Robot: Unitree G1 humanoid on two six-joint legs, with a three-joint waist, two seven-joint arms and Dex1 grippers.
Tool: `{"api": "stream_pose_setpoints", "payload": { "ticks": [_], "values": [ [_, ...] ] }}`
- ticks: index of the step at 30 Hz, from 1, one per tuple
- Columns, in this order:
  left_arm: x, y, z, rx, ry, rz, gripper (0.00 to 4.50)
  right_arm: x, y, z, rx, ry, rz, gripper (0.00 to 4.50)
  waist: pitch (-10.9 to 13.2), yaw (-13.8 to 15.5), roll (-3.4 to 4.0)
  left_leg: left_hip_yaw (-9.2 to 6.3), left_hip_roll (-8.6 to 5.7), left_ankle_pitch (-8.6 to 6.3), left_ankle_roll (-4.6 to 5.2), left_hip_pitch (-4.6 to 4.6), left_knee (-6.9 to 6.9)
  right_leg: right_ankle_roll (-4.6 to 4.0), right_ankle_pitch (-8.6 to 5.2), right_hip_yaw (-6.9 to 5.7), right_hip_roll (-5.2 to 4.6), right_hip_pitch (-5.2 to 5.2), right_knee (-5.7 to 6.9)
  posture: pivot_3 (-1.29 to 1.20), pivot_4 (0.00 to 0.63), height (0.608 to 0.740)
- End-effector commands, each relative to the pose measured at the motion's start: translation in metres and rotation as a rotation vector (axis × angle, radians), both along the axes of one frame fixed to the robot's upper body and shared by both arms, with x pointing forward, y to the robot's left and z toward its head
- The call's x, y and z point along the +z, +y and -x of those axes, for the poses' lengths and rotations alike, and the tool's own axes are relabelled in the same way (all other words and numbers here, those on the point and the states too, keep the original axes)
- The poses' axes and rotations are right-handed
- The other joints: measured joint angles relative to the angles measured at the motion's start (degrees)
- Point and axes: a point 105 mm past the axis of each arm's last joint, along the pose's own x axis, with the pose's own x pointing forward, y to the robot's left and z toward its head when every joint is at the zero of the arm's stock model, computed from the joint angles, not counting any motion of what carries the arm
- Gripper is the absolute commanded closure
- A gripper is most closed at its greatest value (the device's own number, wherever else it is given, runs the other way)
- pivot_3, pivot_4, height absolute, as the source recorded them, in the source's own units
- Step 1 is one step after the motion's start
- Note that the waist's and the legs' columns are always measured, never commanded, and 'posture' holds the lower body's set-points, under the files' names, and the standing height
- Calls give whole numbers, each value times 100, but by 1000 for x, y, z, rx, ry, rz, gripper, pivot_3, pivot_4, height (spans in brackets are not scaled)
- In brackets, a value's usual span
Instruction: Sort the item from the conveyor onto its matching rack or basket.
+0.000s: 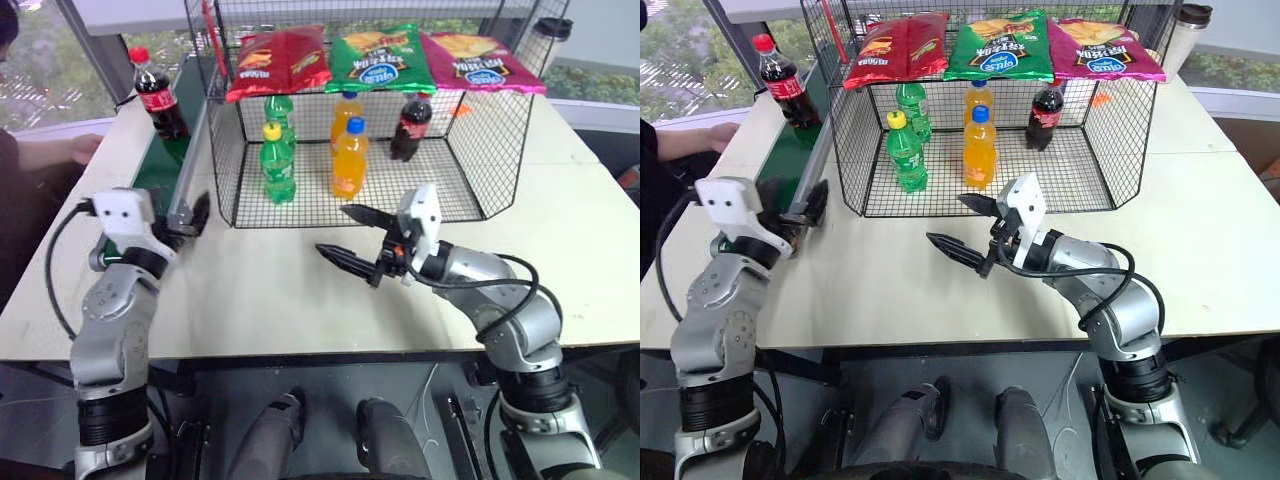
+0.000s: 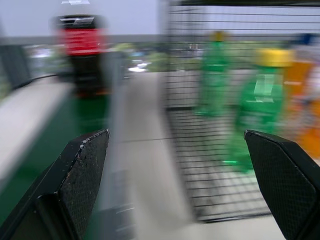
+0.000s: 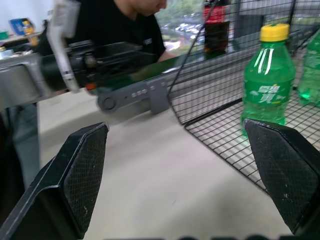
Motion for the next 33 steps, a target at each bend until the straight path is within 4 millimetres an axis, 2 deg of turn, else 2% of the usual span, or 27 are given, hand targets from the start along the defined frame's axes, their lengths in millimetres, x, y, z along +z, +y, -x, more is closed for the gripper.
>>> {"api": "stream_pose_setpoints", "payload": {
  "ticks": [1, 5, 8, 13, 18, 33],
  "values": [
    [11, 16, 5, 88, -52, 10, 0, 9, 2, -1, -6, -59, -6, 51, -1, 8, -2, 0, 0, 0, 0, 0, 1, 0, 0, -1, 0, 0, 0, 0, 150, 738],
    [12, 48, 7, 244, -57, 52, 0, 7, 2, -1, -8, -56, -11, 51, -1, -14, -2, 0, 1, 0, 0, 1, 2, 2, 0, -2, 1, 0, 3, 0, 150, 738],
    [10, 56, 7, 273, -49, 45, 0, 6, 3, -1, -4, -77, 6, 51, -1, -32, -2, -2, 3, 0, 0, 2, 1, 2, 0, -2, 3, -2, 5, 0, 150, 738],
    [7, 55, 4, 261, -37, 39, 0, 6, 6, 1, -3, -92, -6, 51, -1, -28, -3, 0, 2, 0, 0, 2, 1, 0, 2, -3, 3, -1, 4, 0, 150, 738],
    [-1, 43, -2, 204, -12, 21, 0, -2, 5, -1, -20, -85, 7, 51, -2, -20, -4, 0, 2, 0, 0, 2, 2, 0, 2, -4, 3, 0, 4, 0, 150, 738],
    [-8, 43, -7, 225, 19, 3, 0, -2, -3, -9, -61, -85, 19, 51, -2, -29, -4, 0, 2, 0, 0, 2, 1, 0, 2, -3, 4, -2, 5, 0, 150, 738]
  ]
}}
